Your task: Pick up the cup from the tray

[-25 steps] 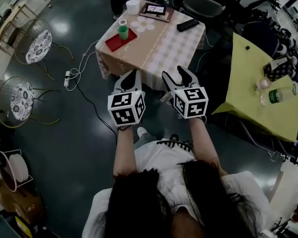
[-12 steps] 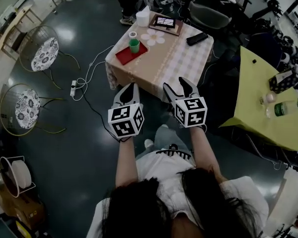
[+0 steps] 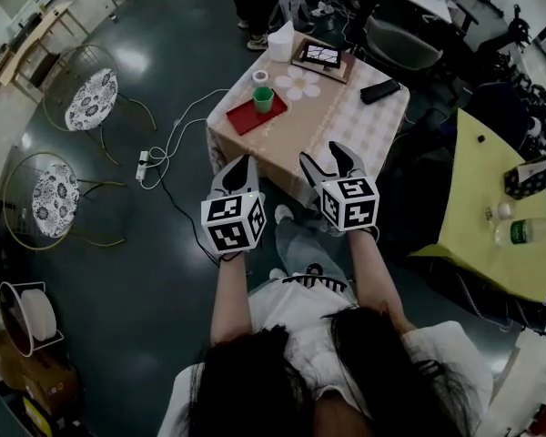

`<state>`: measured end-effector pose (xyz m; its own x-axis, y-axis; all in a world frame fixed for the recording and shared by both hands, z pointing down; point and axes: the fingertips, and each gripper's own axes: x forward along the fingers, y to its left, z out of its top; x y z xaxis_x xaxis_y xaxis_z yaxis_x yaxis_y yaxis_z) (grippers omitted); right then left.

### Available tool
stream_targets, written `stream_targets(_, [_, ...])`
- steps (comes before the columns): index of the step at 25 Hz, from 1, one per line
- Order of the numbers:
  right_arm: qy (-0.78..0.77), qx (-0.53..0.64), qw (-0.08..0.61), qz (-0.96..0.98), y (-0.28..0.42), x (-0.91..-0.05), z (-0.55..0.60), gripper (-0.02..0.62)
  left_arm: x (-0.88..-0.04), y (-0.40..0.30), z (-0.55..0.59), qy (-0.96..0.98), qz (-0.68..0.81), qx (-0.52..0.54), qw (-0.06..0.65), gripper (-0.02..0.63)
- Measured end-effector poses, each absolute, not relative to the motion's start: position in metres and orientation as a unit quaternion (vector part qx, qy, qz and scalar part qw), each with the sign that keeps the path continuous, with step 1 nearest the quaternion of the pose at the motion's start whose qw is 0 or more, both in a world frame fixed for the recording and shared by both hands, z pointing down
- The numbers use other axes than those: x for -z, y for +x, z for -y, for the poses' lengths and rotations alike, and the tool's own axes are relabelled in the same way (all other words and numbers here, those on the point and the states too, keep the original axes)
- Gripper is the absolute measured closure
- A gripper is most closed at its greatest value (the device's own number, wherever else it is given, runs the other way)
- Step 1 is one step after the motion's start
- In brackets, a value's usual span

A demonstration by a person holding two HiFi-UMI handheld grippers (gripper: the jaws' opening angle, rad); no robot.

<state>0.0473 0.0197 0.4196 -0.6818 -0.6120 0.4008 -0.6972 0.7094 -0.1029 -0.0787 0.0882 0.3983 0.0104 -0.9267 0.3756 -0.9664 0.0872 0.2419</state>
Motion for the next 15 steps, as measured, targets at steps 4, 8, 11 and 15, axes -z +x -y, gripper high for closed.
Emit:
stream_targets(4, [0.348,-0.12,0.181,0.912,0.024,-0.425,0.014,0.319,-0.401,-0.101,-0.057,0.663,0.711,-0.042,0.229,0.597])
stream_targets(8, [0.336,-0.125,0.202,0.911,0.009,-0.438,0.045,0.318,-0.408,-0.117,-0.026,0.656,0.715,-0.051,0.238,0.597])
stream_targets(11, [0.325,-0.132,0.211,0.912,-0.004,-0.446,0.067,0.314,-0.412,-0.13,-0.005,0.647,0.721,-0.054,0.242,0.597])
stream_targets(15, [0.306,-0.132,0.224,0.916,-0.024,-0.456,0.1,0.302,-0.419,-0.142,0.026,0.636,0.727,-0.062,0.25,0.597])
